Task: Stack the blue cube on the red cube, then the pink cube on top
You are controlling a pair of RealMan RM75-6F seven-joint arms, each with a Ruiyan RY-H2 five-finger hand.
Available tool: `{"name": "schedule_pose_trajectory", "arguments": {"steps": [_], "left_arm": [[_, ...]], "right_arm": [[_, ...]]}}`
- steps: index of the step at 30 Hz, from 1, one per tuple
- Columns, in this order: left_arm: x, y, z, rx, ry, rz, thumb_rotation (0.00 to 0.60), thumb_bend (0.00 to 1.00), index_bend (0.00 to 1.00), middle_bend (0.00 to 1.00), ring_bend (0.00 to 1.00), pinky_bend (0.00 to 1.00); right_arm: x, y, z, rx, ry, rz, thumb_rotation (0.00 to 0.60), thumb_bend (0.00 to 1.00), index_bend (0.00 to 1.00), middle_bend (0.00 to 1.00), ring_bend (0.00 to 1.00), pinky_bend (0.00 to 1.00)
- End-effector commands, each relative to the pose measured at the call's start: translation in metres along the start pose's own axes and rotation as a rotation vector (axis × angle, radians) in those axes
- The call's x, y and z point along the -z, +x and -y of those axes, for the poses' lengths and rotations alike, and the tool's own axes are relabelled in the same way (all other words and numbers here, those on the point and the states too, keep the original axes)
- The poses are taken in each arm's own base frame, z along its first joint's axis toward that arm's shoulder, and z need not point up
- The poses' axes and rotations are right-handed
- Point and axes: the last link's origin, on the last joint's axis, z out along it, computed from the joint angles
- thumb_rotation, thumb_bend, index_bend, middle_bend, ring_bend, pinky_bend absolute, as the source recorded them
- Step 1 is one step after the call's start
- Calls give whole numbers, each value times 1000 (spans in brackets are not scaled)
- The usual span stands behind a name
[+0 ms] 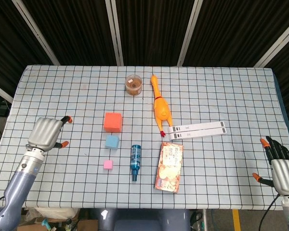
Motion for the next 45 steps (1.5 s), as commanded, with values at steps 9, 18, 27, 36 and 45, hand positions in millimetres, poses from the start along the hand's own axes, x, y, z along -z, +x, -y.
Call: {"name": "schedule_pose_trajectory", "arguments": {"steps": [9, 18, 27, 36, 45], "left_arm": [[-18, -17, -37, 16, 1, 119, 600, 0, 218, 984, 847, 845], [-33, -39, -57, 52, -37, 177, 600, 0, 260, 978, 845, 845], [-45, -48, -70, 26, -44, 178, 600, 2, 263, 972, 837, 842], [-52, -56, -85, 40, -86, 203, 600, 70, 275, 969, 835, 834], [-55, -67, -97, 23, -106, 225, 600, 85, 294, 968, 835, 834]], "right_arm": [[-2, -4, 1, -1, 4, 23, 600, 41, 0, 36, 70, 127], [-2, -4, -1, -6, 2, 30, 600, 41, 0, 36, 70, 127], [-4, -4, -3, -11, -5, 36, 600, 41, 3, 36, 70, 127], [-4, -5, -3, -11, -8, 44, 600, 41, 9, 35, 70, 127], [-5, -5, -5, -18, -13, 44, 600, 41, 10, 35, 70, 127]]}}
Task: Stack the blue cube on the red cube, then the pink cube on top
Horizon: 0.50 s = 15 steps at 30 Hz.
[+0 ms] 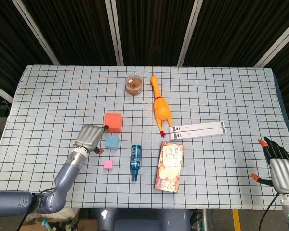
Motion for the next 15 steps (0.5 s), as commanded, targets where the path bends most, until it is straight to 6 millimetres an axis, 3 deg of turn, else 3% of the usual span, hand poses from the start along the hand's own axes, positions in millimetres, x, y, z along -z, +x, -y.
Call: {"name": "schedule_pose_trajectory", "arguments": {"steps": [1, 15], "left_arm": [[-1, -3, -3, -9, -4, 8, 600, 85, 297, 968, 835, 834], [-12, -6, 0, -36, 56, -22, 600, 85, 288, 967, 834, 834]], "right_arm": [[0, 0, -1, -2, -3, 3, 600, 41, 10, 36, 70, 127], [0, 0, -3, -25, 1, 12, 600, 41, 11, 36, 70, 127]]}}
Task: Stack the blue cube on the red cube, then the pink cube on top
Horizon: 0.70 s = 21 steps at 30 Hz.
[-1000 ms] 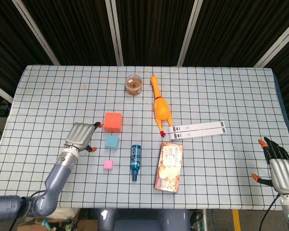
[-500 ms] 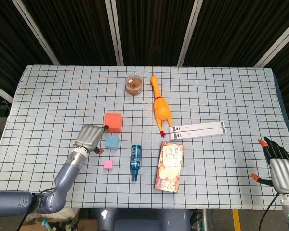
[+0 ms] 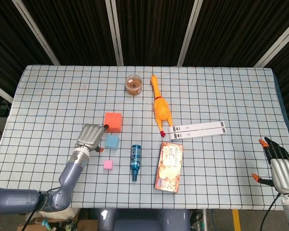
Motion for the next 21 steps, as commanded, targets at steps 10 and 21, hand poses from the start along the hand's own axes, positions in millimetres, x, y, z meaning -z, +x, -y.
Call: {"name": "schedule_pose_trajectory", "arguments": {"steps": [10, 21], "left_arm": [[-6, -4, -10, -24, -15, 21, 600, 85, 302, 965, 833, 834], [2, -2, -20, -57, -34, 7, 600, 85, 299, 961, 829, 833]], "right_arm": [[-2, 0, -4, -9, -11, 2, 600, 41, 11, 36, 70, 127], [-2, 0, -2, -9, -3, 2, 600, 42, 11, 36, 70, 127]]}}
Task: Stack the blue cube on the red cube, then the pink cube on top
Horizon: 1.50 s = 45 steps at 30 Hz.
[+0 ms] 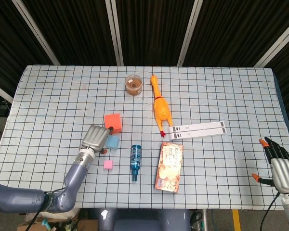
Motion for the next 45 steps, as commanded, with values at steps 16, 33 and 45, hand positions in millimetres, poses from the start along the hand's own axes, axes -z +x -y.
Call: {"name": "schedule_pose_trajectory", "arguments": {"steps": [16, 33, 45], "left_arm": [[-2, -5, 1, -39, 30, 39, 600, 91, 304, 961, 829, 833], [4, -9, 28, -57, 91, 68, 600, 99, 310, 962, 829, 833], [6, 7, 11, -100, 58, 43, 600, 109, 315, 961, 829, 833]], "right_arm": [[0, 2, -1, -15, -1, 2, 600, 40, 13, 36, 70, 127], [-1, 0, 1, -14, 2, -1, 600, 41, 23, 36, 70, 127], [-1, -2, 1, -18, 2, 13, 600, 41, 23, 36, 70, 127]]}}
